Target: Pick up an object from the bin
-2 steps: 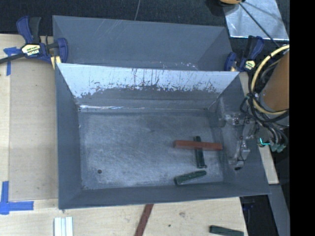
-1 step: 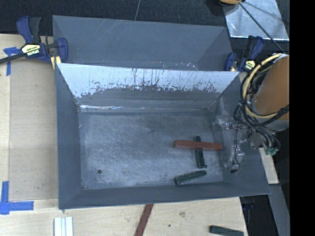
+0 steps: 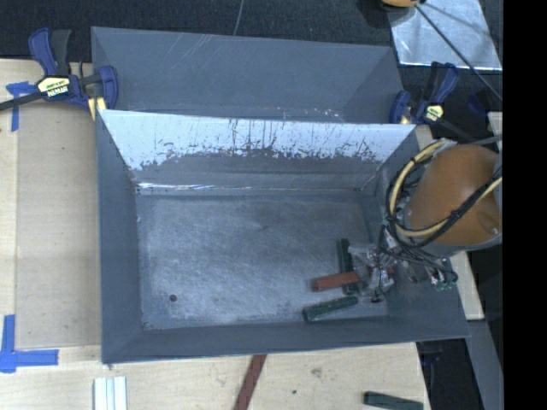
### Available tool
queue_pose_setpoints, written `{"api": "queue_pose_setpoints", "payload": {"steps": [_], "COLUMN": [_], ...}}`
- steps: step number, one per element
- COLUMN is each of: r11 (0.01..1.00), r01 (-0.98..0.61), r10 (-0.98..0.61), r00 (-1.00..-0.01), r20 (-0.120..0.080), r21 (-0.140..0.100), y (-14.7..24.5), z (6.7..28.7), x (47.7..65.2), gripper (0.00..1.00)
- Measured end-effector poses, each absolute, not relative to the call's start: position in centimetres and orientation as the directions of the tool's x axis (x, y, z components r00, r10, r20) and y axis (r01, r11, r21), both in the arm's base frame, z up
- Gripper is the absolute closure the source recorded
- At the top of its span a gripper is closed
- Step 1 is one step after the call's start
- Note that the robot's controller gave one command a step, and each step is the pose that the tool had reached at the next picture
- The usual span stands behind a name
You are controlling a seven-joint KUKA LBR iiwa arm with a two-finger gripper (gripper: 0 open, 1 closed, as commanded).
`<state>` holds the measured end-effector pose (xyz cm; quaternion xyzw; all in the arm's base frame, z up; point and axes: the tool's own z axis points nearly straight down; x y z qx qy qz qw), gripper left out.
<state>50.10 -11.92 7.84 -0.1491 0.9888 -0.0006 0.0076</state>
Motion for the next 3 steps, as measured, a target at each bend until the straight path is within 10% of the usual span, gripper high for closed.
{"api": "queue_pose_setpoints", "payload": {"steps": [1, 2, 3], "r11": [0.955, 0.956, 0.955], "r01": [-0.296, -0.294, -0.296], "r10": [-0.296, -0.294, -0.296], "r00": [-0.955, -0.956, -0.955], "r20": [-0.015, 0.003, -0.004], "r21": [-0.004, 0.002, -0.002], "y": [-11.9, -11.5, -14.7], "z": [7.8, 13.0, 25.9], "x": [50.1, 49.5, 52.2], "gripper": [1.00, 1.00, 1.00]}}
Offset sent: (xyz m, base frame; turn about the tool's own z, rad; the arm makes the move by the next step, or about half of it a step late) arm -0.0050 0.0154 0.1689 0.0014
